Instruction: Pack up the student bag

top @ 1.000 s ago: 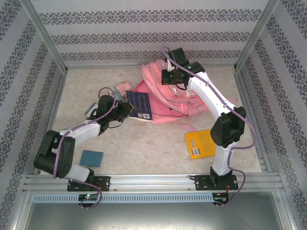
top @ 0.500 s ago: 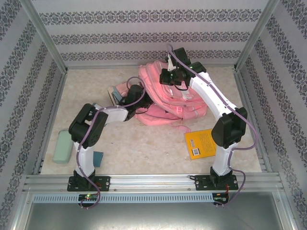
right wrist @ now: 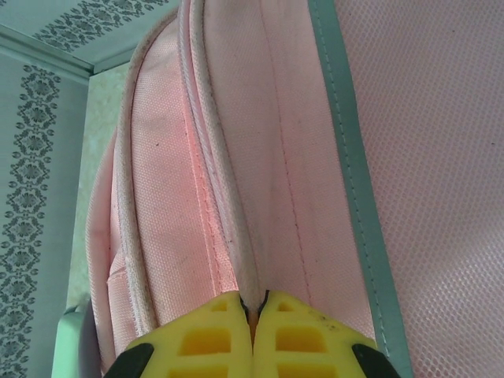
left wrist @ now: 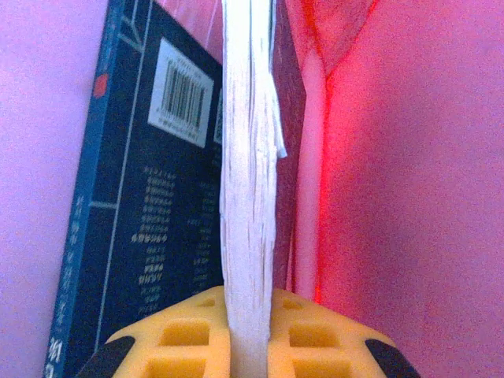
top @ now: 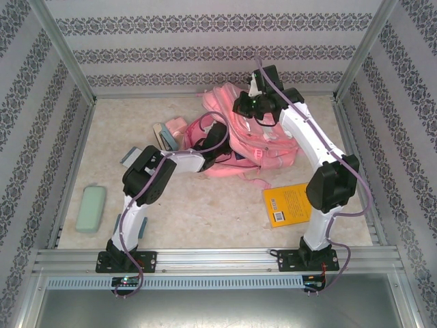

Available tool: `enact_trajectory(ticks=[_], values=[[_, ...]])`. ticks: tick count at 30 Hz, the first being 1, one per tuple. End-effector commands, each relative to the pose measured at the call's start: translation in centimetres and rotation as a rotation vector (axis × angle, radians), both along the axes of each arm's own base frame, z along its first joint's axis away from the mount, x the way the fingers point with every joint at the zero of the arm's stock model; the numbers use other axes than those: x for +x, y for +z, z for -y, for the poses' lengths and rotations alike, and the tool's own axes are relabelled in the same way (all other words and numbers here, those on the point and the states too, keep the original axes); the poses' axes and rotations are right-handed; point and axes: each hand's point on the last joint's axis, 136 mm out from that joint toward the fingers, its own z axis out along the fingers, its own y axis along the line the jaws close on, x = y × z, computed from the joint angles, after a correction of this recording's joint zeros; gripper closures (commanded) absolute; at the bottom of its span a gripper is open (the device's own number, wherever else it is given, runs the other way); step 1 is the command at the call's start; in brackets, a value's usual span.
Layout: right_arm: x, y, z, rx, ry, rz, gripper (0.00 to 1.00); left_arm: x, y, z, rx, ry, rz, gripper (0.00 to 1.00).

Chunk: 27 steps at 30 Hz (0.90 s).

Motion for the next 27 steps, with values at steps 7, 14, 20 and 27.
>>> enact_trajectory(ticks=[7,14,20,27], values=[[0.2,4.6,-0.5,0.109,0.024,0.138,1.00,-2.8,-0.6,-0.7,0.142,-0.003,-0.064,0.33],[0.5,3.1,0.1,0.079,0.011,0.122,1.00,-4.6,0.7,-3.2,0.264,0.002,-0.094,0.09],[0.7,0.4,0.5,0.035,0.010,0.086,0.94,-6.8,0.5,-6.6,0.418,0.014,-0.194,0.00],[0.5,-2.3,1.0,-0.014,0.000,0.052,0.88,-10.6,0.1,-13.6,0.551,0.068,-0.337,0.01]])
